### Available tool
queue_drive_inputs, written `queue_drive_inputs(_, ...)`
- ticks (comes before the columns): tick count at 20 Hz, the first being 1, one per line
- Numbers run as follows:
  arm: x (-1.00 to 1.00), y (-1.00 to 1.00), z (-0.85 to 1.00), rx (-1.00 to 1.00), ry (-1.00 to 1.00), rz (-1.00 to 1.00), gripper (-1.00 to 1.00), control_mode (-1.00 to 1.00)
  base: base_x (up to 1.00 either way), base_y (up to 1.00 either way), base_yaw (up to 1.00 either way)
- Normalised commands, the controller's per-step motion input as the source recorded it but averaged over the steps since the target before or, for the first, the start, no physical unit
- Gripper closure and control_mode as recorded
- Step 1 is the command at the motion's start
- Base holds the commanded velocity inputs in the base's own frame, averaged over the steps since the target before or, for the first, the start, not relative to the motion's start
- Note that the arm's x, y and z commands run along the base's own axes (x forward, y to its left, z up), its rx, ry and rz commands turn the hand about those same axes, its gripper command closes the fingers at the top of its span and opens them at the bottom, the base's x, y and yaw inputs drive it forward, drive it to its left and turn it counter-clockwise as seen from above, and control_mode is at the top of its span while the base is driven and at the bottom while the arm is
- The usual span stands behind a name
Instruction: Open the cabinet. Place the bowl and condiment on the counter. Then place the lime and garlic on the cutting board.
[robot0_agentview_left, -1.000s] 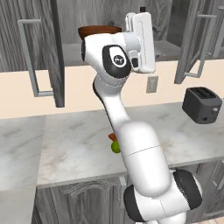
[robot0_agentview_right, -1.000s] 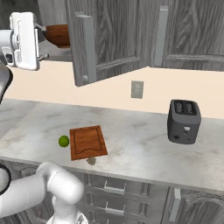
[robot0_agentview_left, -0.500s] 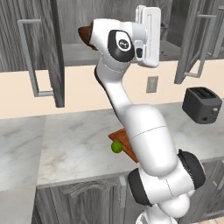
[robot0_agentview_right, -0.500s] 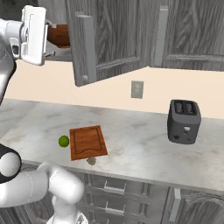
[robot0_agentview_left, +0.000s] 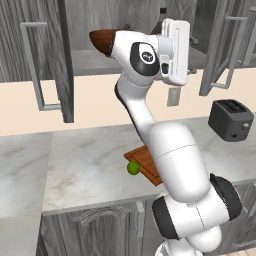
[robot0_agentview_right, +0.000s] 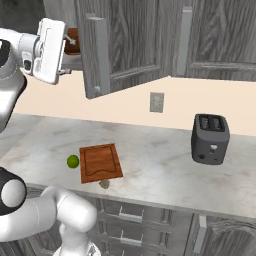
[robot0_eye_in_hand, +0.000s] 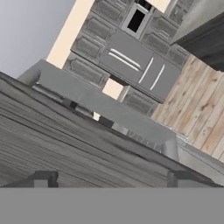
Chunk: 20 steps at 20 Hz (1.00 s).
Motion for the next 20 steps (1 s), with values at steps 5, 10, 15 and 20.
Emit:
queue_drive_inputs(5,0.3,-0.19,-0.07,0.0,-0.13,-0.07,-1.0,-1.0,0.0,0.0,0.0)
queue_drive_inputs(10,0.48,0.0,-0.44,-0.01,-0.03,-0.03,-1.0,-1.0,0.0,0.0,0.0)
queue_drive_inputs(15,0.35,-0.27,-0.16,0.0,-0.02,-0.07,-1.0,-1.0,0.0,0.0,0.0)
queue_drive_inputs(20,0.2,-0.59,-0.04,0.0,-0.03,-0.17,-1.0,-1.0,0.0,0.0,0.0)
